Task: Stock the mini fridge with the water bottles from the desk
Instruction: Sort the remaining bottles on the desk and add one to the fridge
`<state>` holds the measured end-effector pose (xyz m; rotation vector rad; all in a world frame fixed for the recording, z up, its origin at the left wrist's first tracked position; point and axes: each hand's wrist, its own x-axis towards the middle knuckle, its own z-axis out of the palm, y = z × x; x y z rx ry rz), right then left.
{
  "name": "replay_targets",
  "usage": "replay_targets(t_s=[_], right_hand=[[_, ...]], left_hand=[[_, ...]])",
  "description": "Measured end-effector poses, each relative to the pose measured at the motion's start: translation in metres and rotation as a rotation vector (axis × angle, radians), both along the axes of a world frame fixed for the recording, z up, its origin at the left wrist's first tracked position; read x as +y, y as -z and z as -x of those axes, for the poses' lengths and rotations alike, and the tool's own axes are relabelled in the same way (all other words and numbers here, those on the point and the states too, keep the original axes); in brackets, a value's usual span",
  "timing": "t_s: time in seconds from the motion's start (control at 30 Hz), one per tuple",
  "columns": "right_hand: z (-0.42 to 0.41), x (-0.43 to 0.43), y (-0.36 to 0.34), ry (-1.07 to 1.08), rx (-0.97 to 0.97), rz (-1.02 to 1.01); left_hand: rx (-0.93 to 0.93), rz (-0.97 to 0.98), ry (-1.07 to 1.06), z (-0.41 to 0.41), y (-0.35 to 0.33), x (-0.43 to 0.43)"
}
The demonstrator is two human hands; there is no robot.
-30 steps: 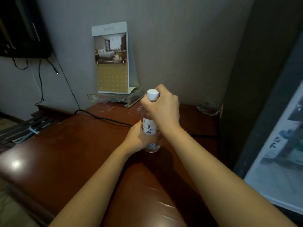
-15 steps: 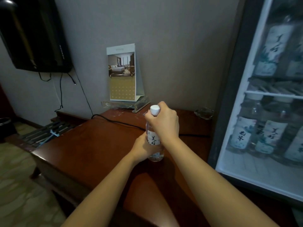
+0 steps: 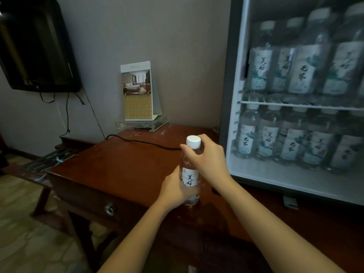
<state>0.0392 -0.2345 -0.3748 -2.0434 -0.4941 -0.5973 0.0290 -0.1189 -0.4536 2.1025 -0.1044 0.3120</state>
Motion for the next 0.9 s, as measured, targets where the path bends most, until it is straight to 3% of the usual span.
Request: replay_targets(t_s=[0.13, 0.27, 0.5, 0.6, 0.9], right_hand=[[0.026, -0.044, 0.005, -0.008, 0.015, -0.092], [0.040, -0.085, 0.016, -0.031, 0.120, -0.146], [0.042, -0.142, 0.040, 0.035, 0.419, -0.013], [0.041, -0.155, 0.052, 0.003, 0.461, -0.035], [0.047, -0.148, 0.071, -0.238, 0.498, -0.087]], left_hand=[[-0.016, -0.064, 0.048, 0.018, 0.000, -0.036], [0.011, -0.006, 0.080, 0.025, 0.006, -0.073], [-0.001, -0.069, 0.165, 0.022, 0.002, -0.111], [0.024, -0.110, 0.211, 0.018, -0.001, -0.114], [0.143, 0.196, 0.386, 0.017, -0.006, -0.109]])
